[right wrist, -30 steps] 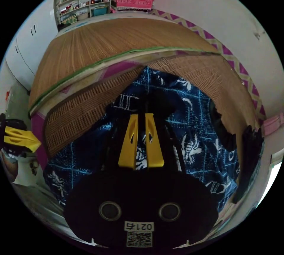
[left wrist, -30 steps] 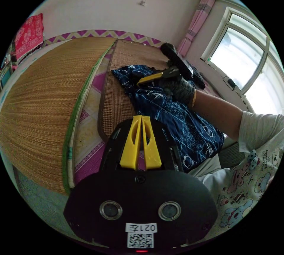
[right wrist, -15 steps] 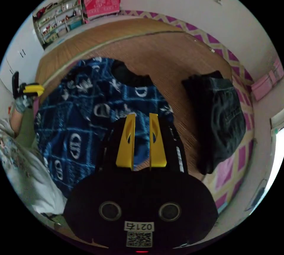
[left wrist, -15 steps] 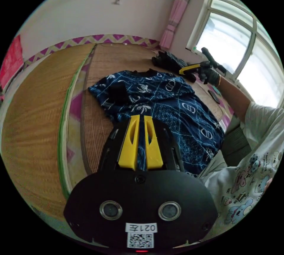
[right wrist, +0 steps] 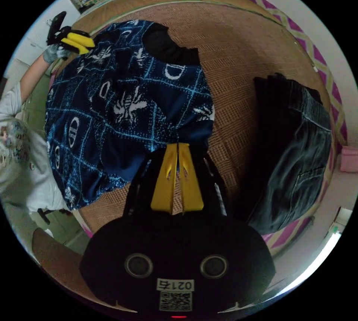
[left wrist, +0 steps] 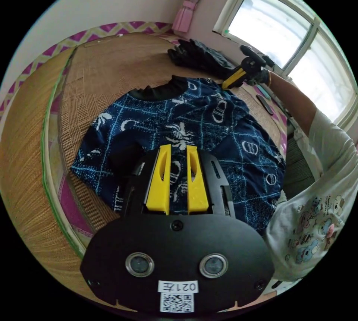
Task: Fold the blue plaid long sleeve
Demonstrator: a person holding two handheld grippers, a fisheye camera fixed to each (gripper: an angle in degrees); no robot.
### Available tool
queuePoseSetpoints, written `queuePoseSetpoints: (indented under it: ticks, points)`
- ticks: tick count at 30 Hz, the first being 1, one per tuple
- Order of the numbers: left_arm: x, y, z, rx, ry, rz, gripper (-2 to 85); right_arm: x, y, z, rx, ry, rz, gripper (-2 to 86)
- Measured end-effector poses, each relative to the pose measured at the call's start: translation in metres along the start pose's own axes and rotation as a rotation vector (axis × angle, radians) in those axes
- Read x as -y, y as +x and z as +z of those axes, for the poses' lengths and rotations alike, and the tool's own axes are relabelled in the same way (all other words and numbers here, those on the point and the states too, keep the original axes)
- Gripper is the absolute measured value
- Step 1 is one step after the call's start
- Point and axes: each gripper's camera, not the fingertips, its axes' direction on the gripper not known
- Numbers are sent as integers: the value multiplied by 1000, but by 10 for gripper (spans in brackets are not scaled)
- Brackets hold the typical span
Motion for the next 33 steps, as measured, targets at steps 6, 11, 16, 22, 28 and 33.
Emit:
queuePoseSetpoints:
  ticks: [6,11,16,22,28,33]
  points:
    - [13,-25,28,52,-45,-54,46,-22,37,-13,-4,135,98,-10]
    - [30,-29,42,112,-50,-23,28,-17,57,10,-31,70,129,-10]
    - [42,-38,49,124,-58,-9,9,-26,71,11,-22,86,155,-10]
    - [48,-55,49,132,-57,-39,7,-41,79,6,-44,97,172,-9]
    - [53,-63,37,111,17,-84,-4,-53,86,4,-51,119,226,20]
    - [100,-52,43,59,118,7,3,-59,66,-39,1,292,161,57]
